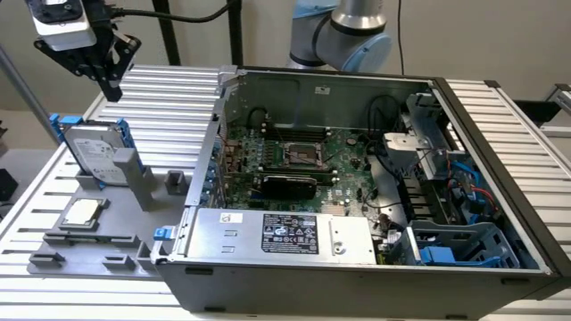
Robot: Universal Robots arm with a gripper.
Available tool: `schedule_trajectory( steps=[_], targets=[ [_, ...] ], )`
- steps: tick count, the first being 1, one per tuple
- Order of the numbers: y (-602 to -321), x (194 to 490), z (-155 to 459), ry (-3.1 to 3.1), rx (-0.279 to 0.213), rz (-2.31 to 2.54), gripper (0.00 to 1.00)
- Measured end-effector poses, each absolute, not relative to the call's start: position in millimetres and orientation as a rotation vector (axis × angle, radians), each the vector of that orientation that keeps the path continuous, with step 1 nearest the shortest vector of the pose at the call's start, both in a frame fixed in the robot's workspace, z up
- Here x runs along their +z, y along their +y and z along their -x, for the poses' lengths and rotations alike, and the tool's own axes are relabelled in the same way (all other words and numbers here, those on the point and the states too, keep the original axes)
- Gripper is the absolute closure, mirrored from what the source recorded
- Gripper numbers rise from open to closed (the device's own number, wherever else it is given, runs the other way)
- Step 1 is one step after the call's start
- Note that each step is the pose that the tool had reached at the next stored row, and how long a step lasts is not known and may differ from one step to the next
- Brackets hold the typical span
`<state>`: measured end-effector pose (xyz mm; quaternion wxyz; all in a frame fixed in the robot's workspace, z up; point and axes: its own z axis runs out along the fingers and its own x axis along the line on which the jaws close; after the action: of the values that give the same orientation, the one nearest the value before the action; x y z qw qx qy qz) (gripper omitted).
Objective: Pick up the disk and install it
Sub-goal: 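Reach for the disk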
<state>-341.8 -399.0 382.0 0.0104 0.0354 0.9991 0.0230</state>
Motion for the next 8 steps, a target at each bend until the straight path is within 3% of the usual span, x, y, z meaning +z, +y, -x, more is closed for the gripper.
schedule_trajectory(
  steps=[8],
  targets=[
    [-399.0,378.4,378.0,3.118,0.070,-0.110,1.00]
  ],
)
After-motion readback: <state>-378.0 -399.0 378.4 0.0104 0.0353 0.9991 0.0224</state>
